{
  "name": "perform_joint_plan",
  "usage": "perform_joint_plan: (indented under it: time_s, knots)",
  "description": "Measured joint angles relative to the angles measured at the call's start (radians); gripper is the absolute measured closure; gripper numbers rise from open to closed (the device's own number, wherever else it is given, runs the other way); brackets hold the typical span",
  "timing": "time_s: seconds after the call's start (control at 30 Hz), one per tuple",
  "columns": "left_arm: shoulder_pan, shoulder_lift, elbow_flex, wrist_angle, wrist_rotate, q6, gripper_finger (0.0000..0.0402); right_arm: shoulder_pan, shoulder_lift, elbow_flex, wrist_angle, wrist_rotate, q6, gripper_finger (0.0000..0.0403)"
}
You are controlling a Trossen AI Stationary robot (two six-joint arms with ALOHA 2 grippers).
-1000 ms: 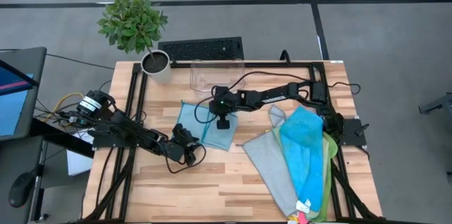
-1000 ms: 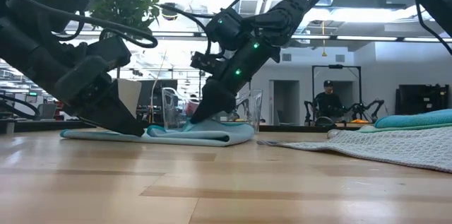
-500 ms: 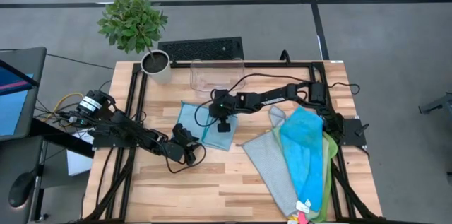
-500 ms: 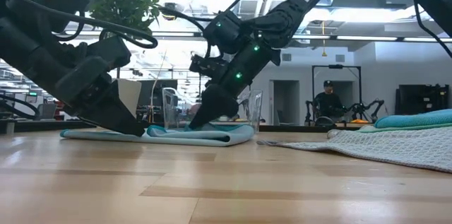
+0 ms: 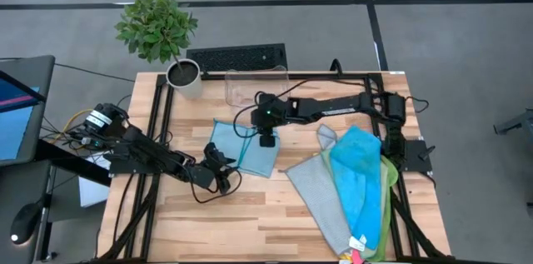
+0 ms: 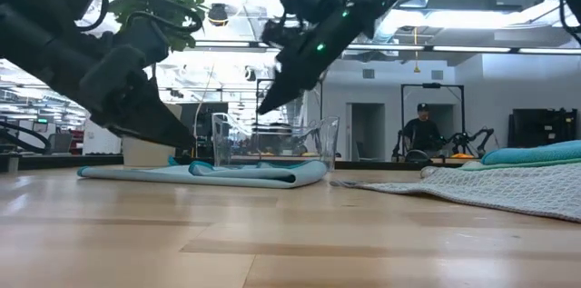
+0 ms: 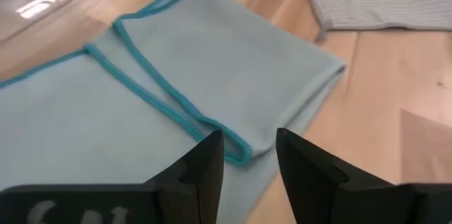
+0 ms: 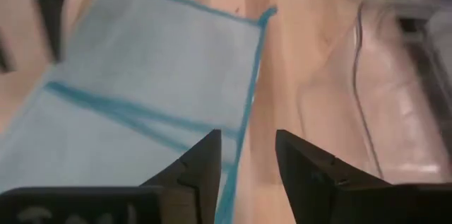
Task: Fold microfiber towels
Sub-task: Fold the light blue microfiber cloth
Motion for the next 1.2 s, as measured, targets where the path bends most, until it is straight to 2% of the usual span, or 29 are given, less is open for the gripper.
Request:
perform_joint_plan:
  time_s: [0.1,0.17,0.23,0.37,0.43,0.57,0.8,1.2]
  knots:
    - [-0.006,-0.005,0.000,-0.014,-0.039,-0.043,0.0278,0.001,-0.055,-0.044,-0.058,-0.057,0.061,0.0245]
    - [-0.017,-0.062,0.000,-0.026,-0.045,-0.035,0.0278,0.018,-0.101,-0.115,-0.020,-0.083,0.106,0.0250]
    - [-0.027,-0.147,0.014,-0.121,-0.040,-0.028,0.0278,0.043,-0.144,-0.204,0.065,-0.083,0.153,0.0255]
    - [-0.052,-0.330,0.049,-0.468,-0.091,-0.117,0.0278,0.113,-0.153,-0.352,0.386,-0.048,0.193,0.0265]
    - [-0.068,-0.407,0.053,-0.559,-0.109,-0.164,0.0278,0.151,-0.107,-0.365,0.594,-0.007,0.204,0.0273]
    - [-0.097,-0.487,0.053,-0.670,-0.128,-0.228,0.0278,0.208,0.023,-0.327,0.725,0.004,0.202,0.0296]
    - [-0.117,-0.427,0.051,-0.864,-0.131,-0.456,0.0278,0.255,0.215,-0.215,0.725,0.009,0.190,0.0331]
    - [-0.130,-0.221,0.051,-0.857,-0.120,-0.618,0.0278,0.246,0.297,-0.193,0.748,0.011,0.239,0.0344]
